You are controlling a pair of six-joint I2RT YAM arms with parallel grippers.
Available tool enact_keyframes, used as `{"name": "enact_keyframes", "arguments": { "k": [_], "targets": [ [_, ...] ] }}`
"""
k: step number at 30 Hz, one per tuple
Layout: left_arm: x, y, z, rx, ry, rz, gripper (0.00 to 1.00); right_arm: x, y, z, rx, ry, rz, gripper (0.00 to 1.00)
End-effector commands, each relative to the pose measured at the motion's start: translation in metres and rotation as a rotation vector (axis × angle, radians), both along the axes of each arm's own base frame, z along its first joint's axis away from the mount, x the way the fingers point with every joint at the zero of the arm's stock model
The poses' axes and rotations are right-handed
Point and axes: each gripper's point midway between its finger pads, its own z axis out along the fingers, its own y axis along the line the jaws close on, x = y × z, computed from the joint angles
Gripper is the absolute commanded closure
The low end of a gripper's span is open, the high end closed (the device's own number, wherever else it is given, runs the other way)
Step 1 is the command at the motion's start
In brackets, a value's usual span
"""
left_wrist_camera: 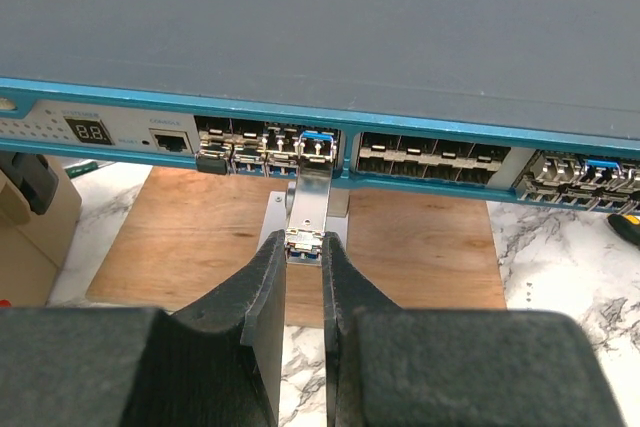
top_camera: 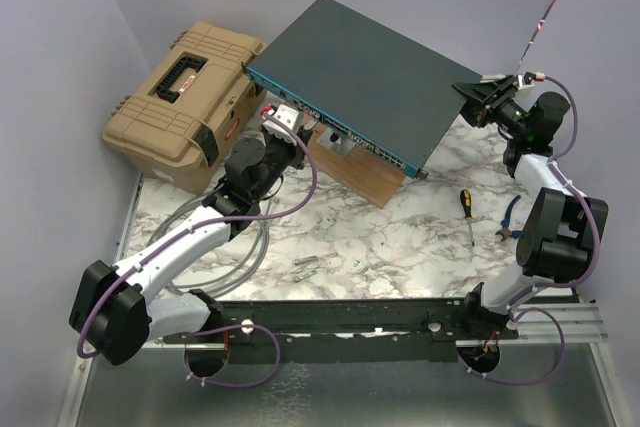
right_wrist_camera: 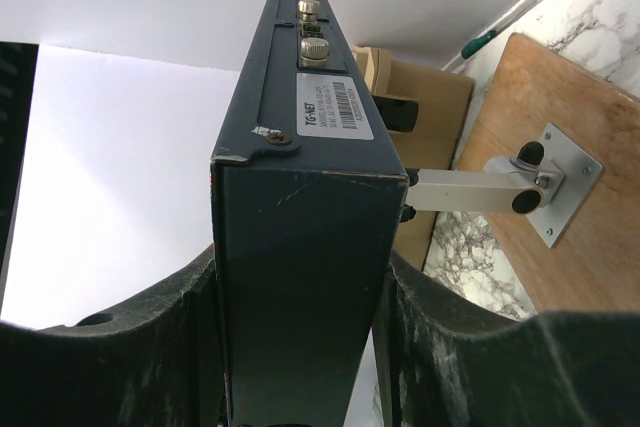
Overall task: Insert the plug into the switch port
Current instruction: Insert the connector into the switch port.
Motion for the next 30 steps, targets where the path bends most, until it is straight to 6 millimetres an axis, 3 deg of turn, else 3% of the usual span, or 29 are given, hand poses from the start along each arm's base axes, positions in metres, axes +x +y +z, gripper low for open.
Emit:
{"name": "enact_keyframes", "arguments": {
  "k": [1, 23, 30],
  "targets": [
    [0.009, 0.0, 0.016, -0.015, -0.02, 0.031, 1.0, 0.006, -0.001, -0.003, -0.025, -0.031, -0.011, 0.69],
    [0.031, -0.024, 0.047, -0.119, -0.077, -0.001, 1.0, 0.004, 0.001, -0.002, -0.026, -0.037, -0.001, 0.69],
    [0.029, -0.022, 0.046, -0.124, -0.075, 0.003, 0.88, 0.004, 0.002, -0.003, -0.026, -0.032, -0.001, 0.69]
  ]
}}
